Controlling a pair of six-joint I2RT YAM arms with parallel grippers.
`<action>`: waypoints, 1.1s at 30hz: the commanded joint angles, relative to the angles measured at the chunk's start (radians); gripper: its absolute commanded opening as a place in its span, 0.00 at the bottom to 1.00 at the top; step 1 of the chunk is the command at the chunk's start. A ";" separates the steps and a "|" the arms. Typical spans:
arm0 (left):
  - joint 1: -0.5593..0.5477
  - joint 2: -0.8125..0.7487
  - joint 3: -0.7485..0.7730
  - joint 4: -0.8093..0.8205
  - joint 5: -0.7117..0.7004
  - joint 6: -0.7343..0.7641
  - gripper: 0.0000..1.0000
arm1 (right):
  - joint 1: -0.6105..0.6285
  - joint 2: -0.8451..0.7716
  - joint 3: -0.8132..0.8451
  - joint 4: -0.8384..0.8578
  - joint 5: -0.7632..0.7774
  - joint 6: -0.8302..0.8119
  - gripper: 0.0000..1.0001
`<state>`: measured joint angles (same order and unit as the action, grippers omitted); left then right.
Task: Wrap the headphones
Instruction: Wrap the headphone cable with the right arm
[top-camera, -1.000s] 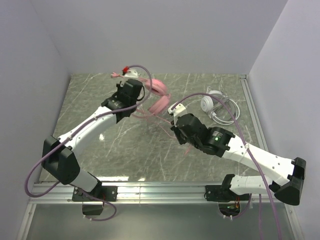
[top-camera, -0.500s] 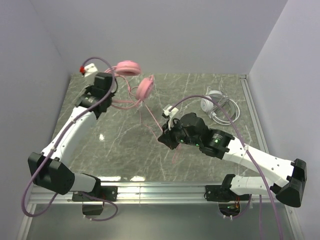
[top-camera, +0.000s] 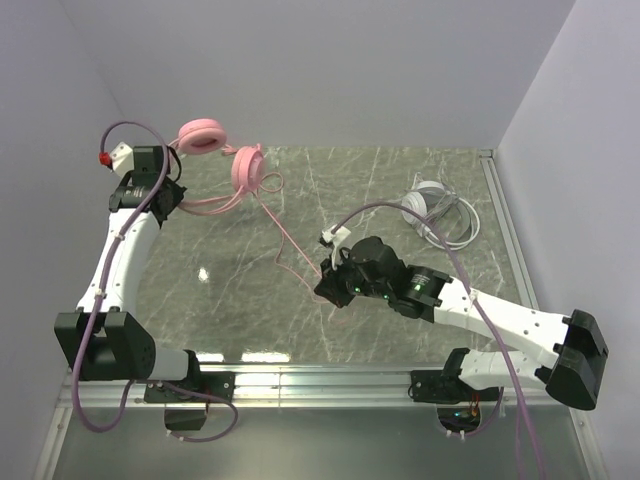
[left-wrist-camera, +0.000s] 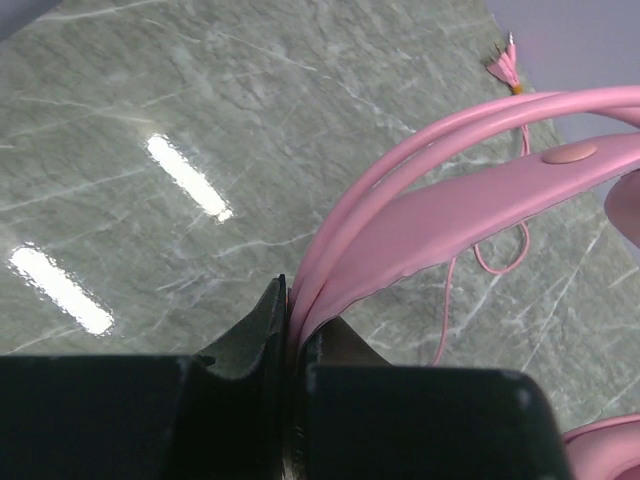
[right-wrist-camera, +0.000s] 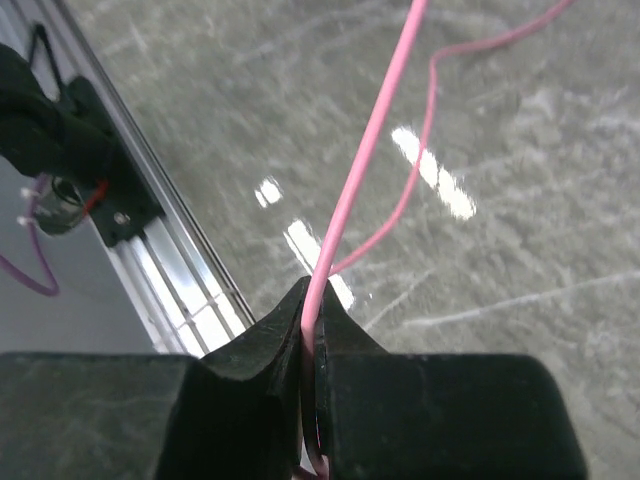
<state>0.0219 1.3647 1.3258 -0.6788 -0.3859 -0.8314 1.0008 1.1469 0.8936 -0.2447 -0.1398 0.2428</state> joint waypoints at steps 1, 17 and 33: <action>0.065 -0.052 0.019 0.160 -0.119 -0.130 0.01 | 0.010 -0.047 -0.048 -0.010 -0.031 0.019 0.09; 0.069 -0.157 -0.025 0.292 -0.038 -0.017 0.01 | -0.008 -0.127 -0.124 -0.097 0.353 0.064 0.09; 0.035 -0.233 0.127 0.185 -0.044 -0.028 0.00 | -0.231 -0.153 0.260 -0.163 0.534 -0.059 0.01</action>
<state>0.0601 1.1957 1.3647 -0.5800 -0.4313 -0.8246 0.7761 1.0477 1.0531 -0.4065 0.3378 0.2344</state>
